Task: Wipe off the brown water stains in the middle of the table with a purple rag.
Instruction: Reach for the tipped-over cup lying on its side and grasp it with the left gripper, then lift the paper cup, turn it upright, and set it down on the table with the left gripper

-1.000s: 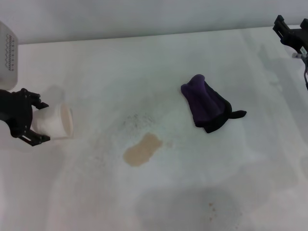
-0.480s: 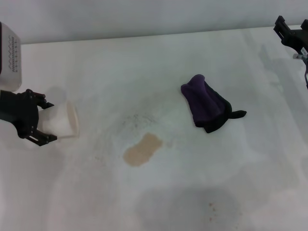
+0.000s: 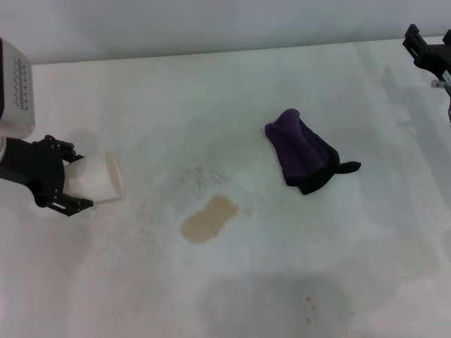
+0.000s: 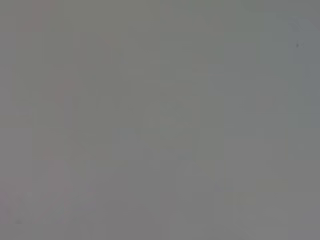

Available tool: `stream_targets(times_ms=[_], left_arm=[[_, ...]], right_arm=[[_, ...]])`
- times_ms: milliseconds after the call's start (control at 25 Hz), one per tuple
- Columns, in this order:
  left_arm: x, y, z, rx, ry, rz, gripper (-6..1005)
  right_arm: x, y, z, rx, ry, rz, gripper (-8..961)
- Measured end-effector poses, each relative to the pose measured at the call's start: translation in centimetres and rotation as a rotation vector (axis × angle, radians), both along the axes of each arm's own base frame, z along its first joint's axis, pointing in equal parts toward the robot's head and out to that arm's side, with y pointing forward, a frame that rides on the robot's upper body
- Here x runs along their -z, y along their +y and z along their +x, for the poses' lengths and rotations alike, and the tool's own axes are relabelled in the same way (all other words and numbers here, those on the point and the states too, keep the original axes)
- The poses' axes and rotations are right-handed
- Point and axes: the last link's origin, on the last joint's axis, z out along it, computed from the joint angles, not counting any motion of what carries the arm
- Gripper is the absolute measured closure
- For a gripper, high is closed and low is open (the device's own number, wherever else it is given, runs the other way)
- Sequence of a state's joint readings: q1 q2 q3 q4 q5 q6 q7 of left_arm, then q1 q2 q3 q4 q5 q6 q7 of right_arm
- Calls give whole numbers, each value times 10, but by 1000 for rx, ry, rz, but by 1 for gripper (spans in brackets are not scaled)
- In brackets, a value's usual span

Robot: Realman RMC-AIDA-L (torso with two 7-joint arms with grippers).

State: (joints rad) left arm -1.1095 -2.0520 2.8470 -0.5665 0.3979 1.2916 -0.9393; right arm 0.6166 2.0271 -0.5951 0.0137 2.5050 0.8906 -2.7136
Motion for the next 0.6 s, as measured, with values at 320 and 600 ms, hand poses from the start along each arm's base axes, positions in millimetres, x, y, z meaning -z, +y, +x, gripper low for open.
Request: stream_targets(times_ms=[320, 600], left_arm=[[-1, 4, 4, -100, -71, 73, 233], [-9, 12, 8, -98, -221, 199, 284]], right_arm=[[-1, -1, 1, 1, -1, 2, 164], [-2, 0, 1, 0, -2, 5, 164]])
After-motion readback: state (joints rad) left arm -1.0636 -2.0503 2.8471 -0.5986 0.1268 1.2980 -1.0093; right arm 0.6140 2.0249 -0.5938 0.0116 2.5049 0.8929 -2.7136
